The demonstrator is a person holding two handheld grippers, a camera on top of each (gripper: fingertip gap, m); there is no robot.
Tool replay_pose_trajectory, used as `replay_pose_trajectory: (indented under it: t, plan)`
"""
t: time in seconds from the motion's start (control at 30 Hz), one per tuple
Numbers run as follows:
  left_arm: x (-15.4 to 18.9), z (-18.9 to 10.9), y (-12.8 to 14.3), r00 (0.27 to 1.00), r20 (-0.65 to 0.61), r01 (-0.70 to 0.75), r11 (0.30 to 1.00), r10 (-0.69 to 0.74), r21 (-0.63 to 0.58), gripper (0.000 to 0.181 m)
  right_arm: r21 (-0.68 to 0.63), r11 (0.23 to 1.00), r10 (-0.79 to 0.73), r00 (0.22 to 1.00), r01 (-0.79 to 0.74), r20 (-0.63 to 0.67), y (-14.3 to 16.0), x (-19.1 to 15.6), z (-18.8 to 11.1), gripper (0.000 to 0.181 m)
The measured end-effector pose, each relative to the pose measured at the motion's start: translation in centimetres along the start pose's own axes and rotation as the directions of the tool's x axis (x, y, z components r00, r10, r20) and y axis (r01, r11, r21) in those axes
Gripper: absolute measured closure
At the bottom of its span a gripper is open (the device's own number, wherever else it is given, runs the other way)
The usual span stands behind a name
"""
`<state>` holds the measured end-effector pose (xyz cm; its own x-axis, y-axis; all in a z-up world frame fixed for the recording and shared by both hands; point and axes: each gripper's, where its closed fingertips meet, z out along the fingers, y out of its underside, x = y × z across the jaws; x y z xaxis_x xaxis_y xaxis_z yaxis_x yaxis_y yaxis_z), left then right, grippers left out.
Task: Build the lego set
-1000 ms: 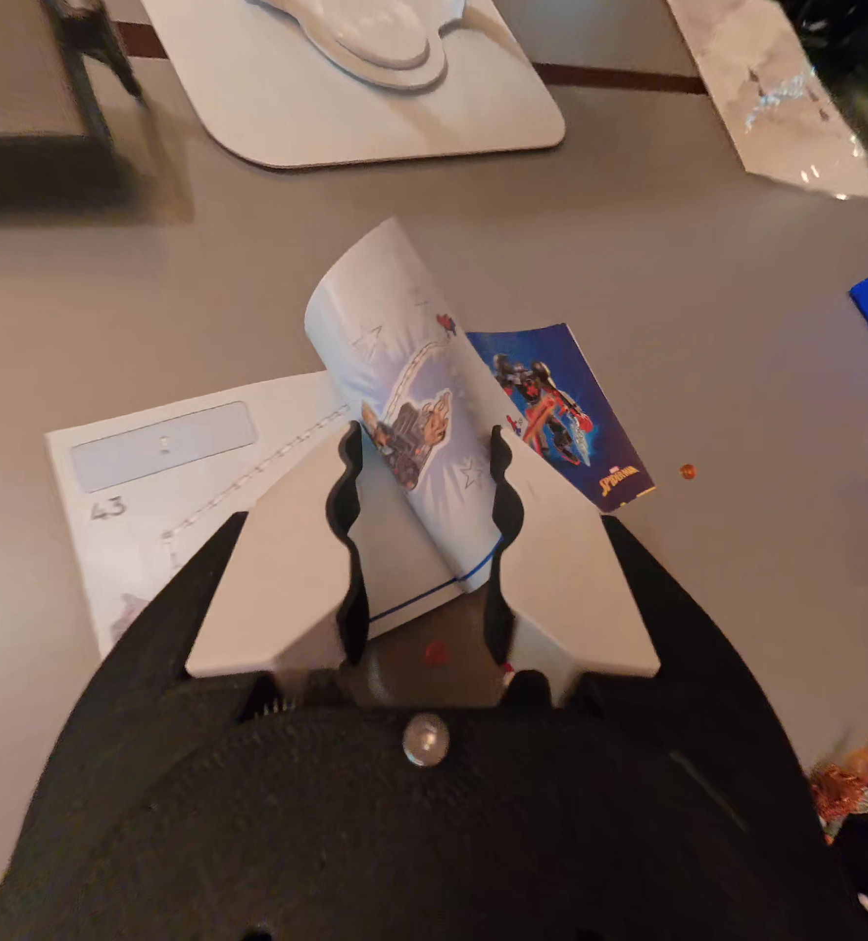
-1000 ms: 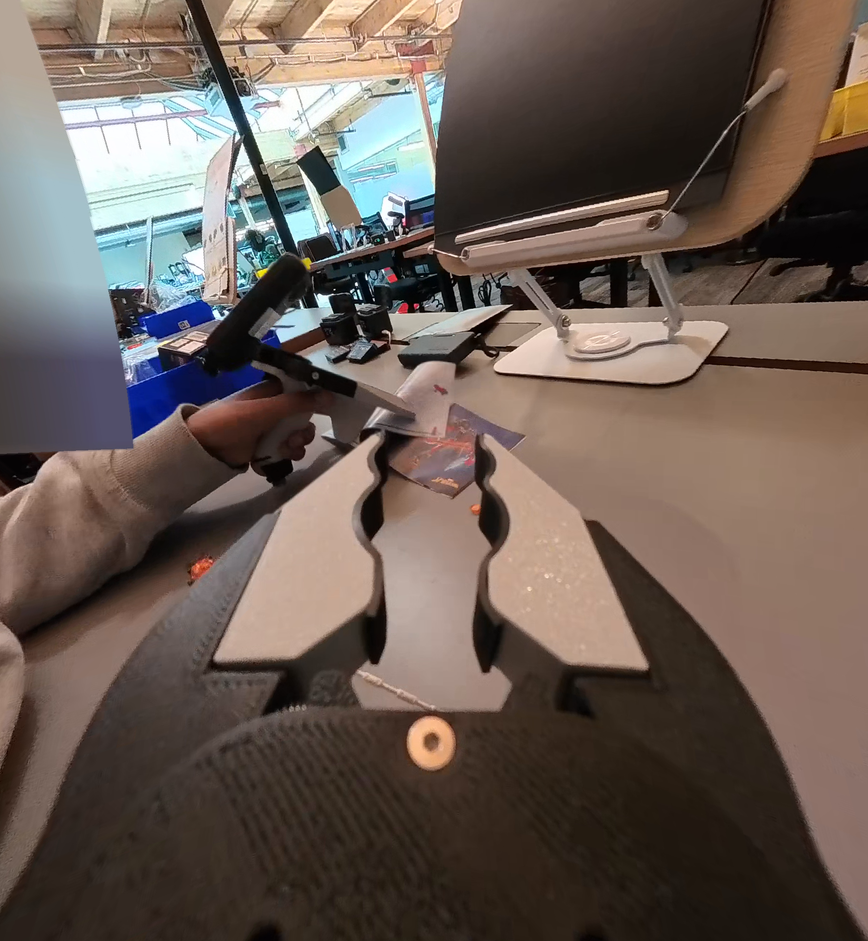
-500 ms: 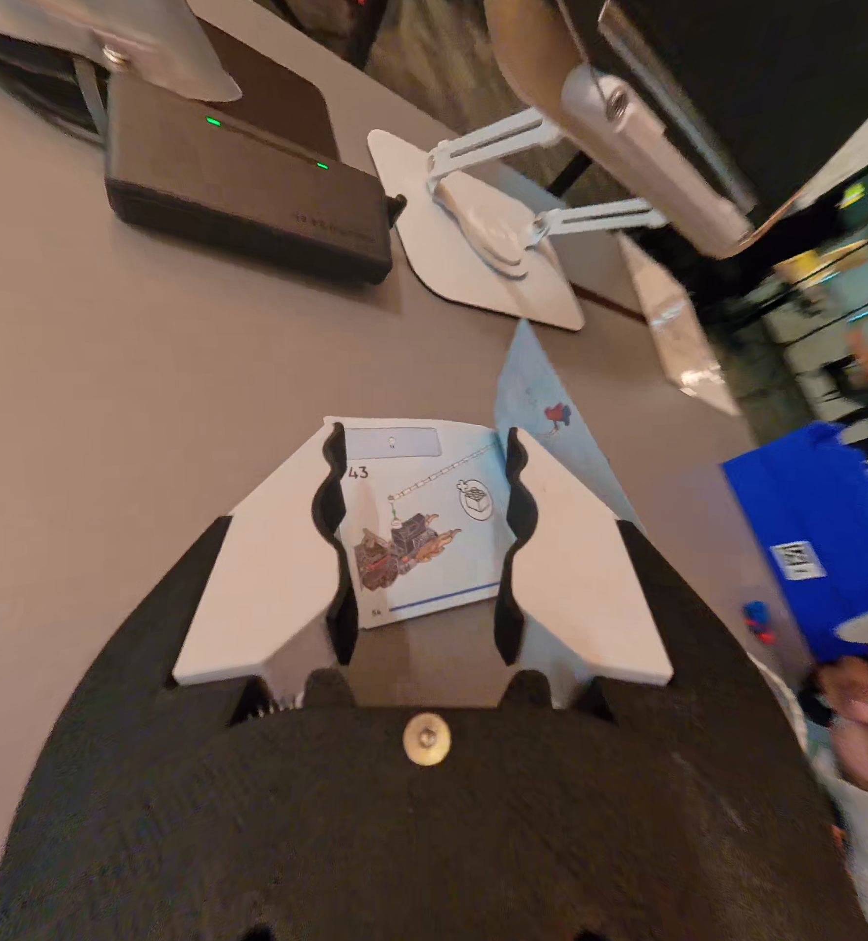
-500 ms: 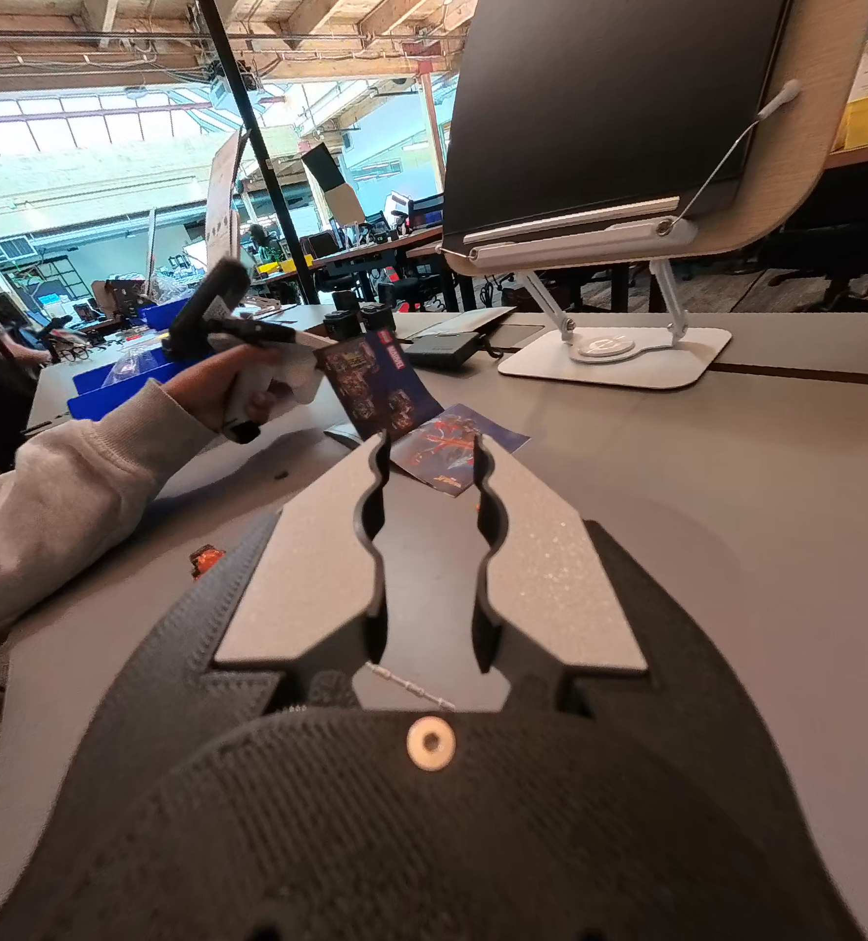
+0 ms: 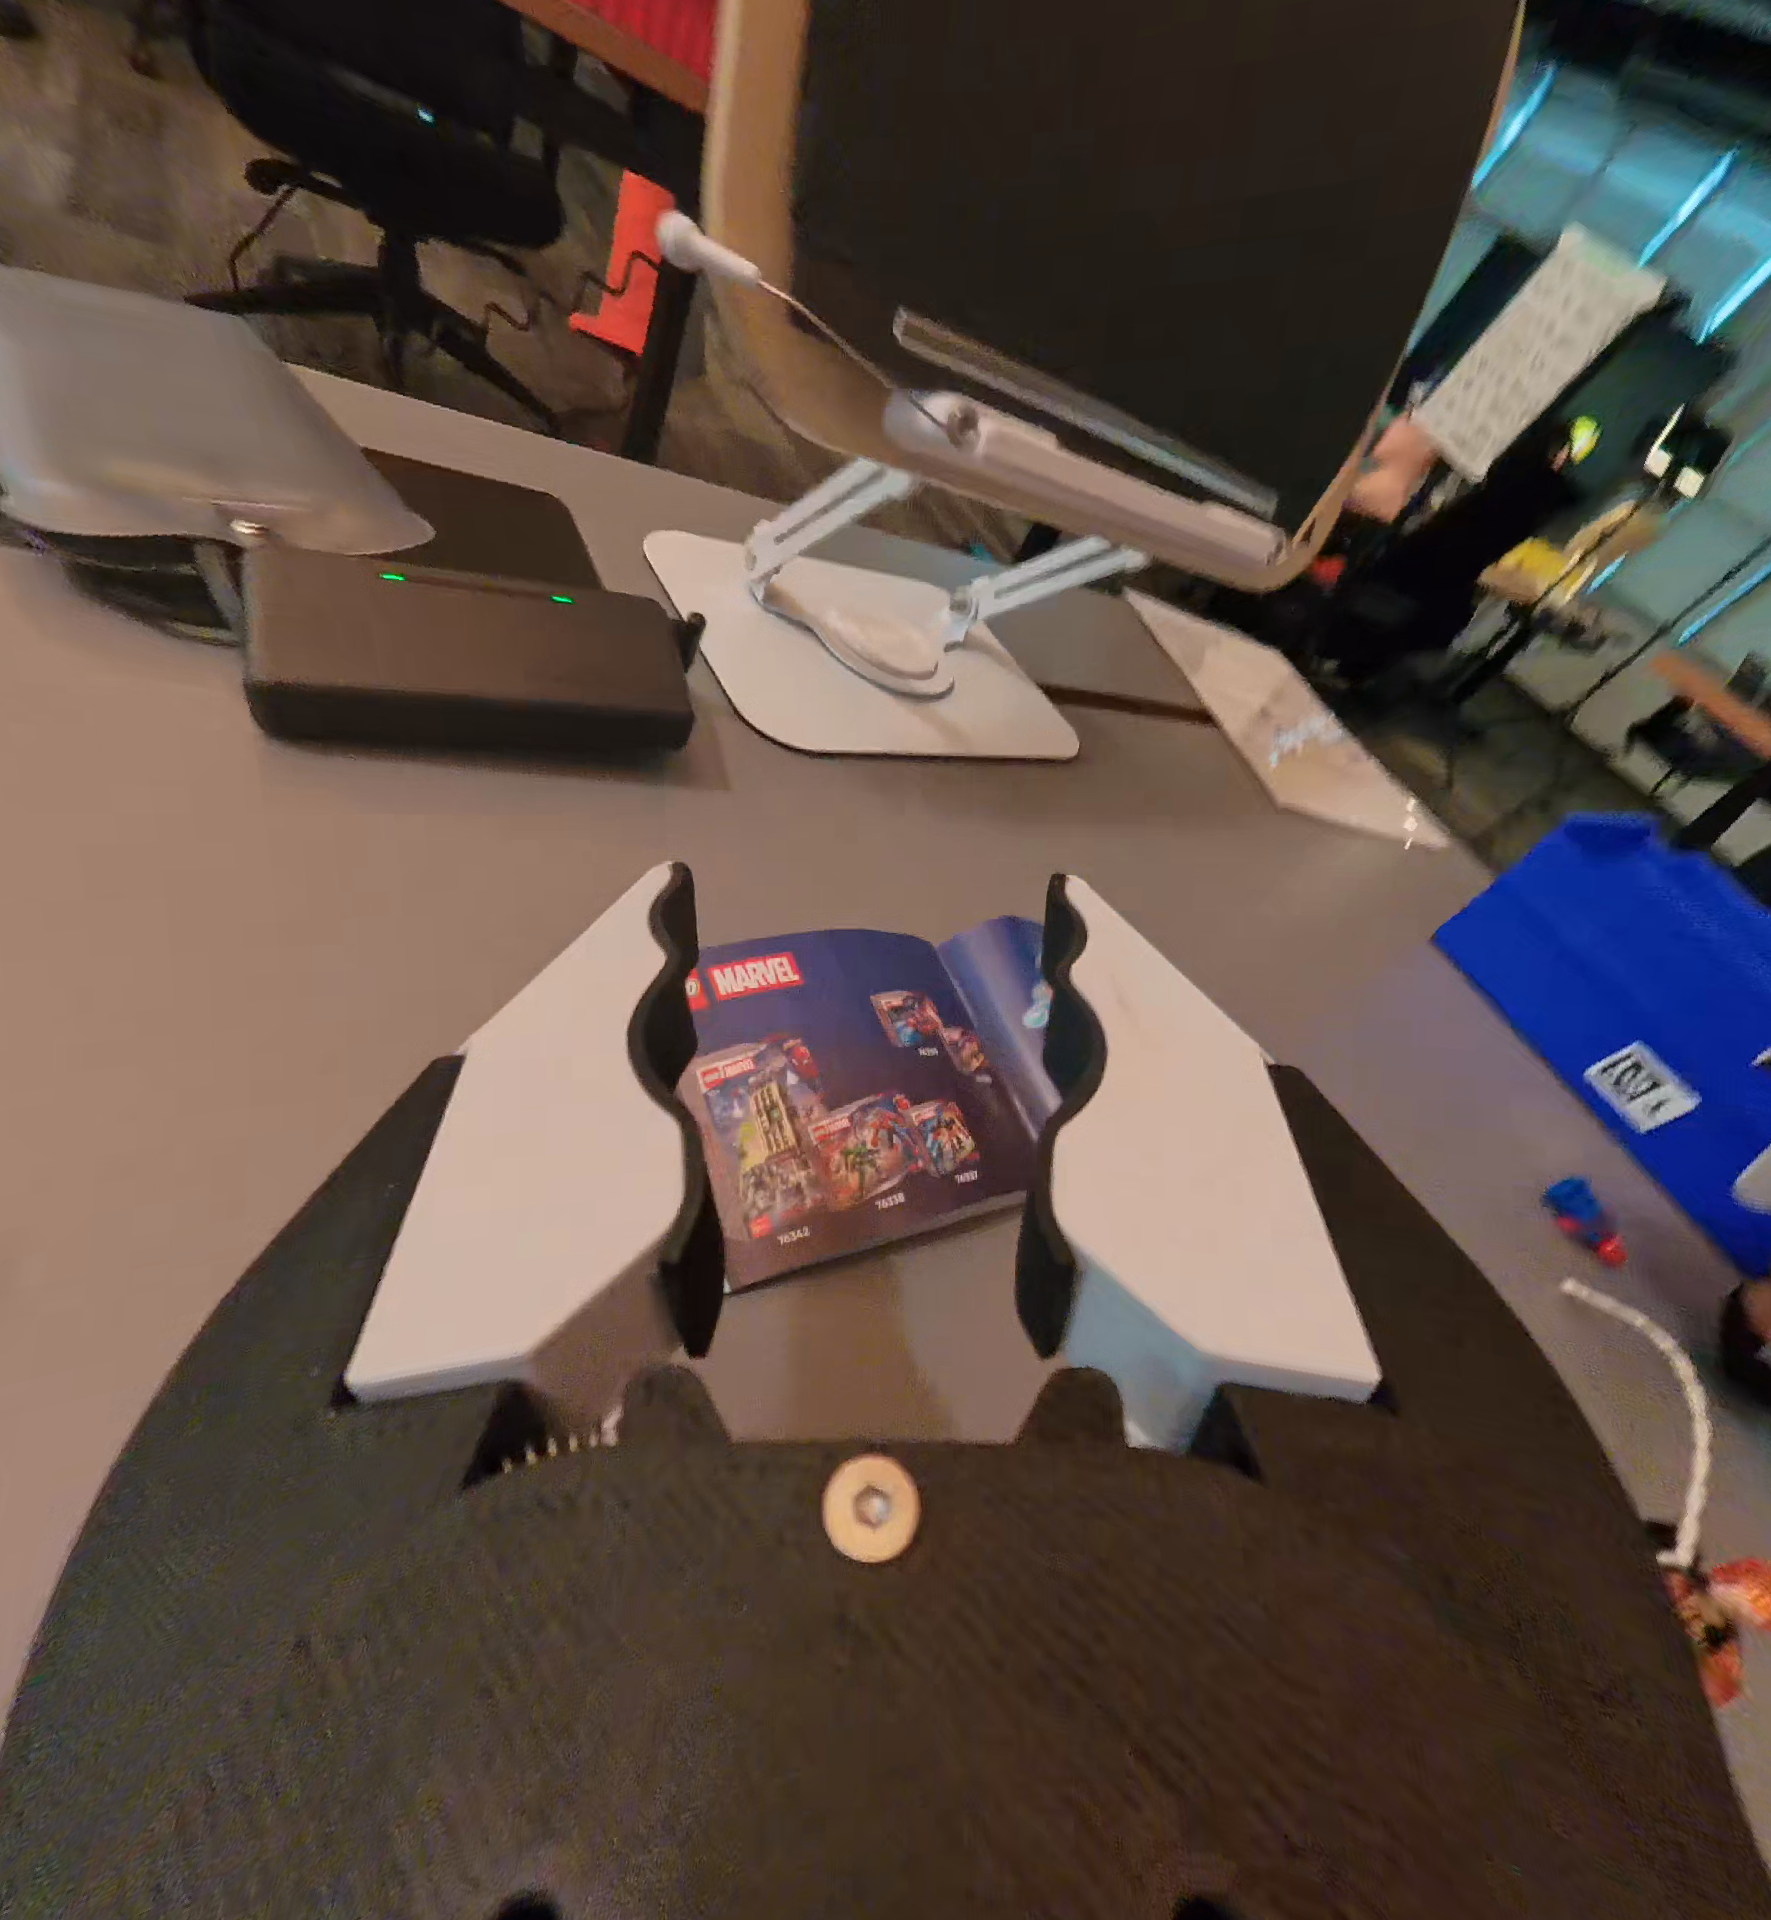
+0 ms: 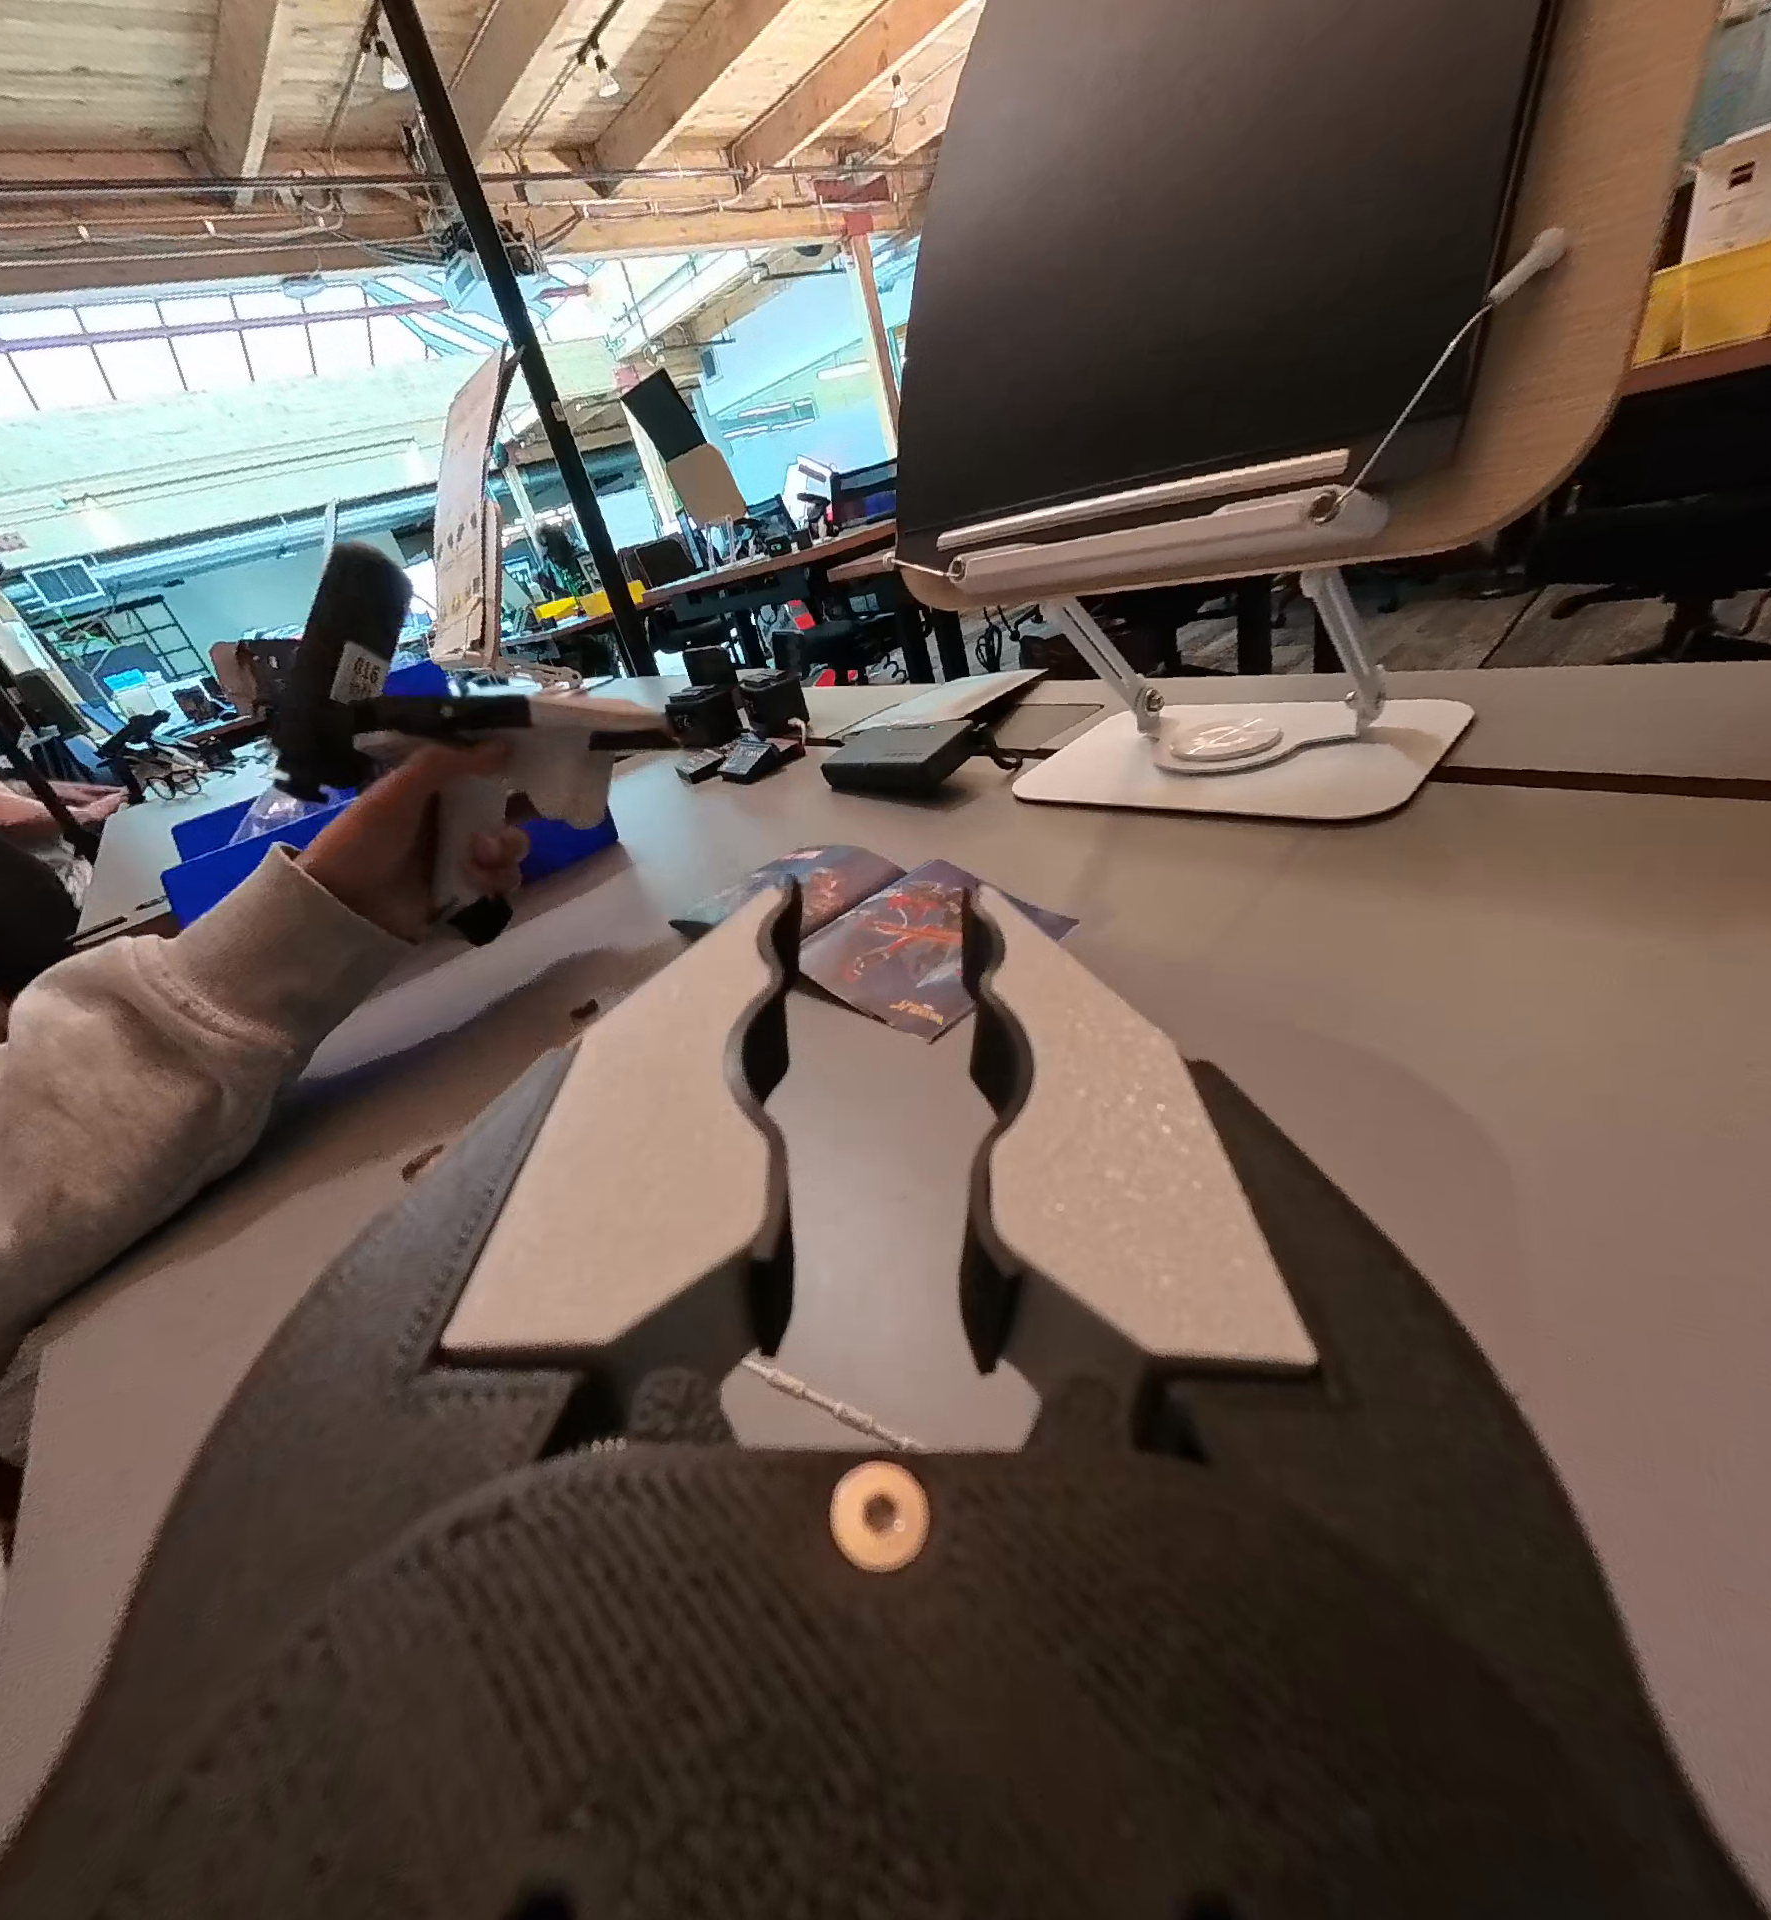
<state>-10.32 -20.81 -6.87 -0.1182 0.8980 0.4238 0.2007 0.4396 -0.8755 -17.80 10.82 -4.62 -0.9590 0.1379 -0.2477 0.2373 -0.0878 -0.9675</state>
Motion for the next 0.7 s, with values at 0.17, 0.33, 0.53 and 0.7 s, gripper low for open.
replay_pose_trajectory:
  t: [0.17, 0.33, 0.53, 0.7]
  plan:
    - [1.6, 1.1, 1.7, 0.988, -0.013, -0.157, 0.984, 0.157, -0.087, 0.116, 0.038, 0.984, -0.171, 0.980, 0.176, -0.097, -1.8, 1.3, -2.4, 0.152]
    - [3.9, 0.8, 1.6, 0.980, -0.138, -0.156, 0.986, 0.146, -0.066, 0.138, 0.040, 0.971, -0.215, 0.933, 0.236, -0.288, -3.5, 4.7, -7.9, 0.151]
    - [4.8, 0.4, 1.0, 0.969, -0.207, -0.140, 0.990, 0.132, -0.025, 0.153, -0.288, 0.957, -0.097, 0.916, -0.021, -0.389, 3.5, 7.2, -8.4, 0.141]
    - [4.8, 0.8, 1.8, 0.969, -0.217, -0.132, 0.989, 0.116, -0.060, 0.153, -0.447, 0.893, -0.123, 0.928, -0.051, -0.351, 7.1, 6.5, -7.7, 0.144]
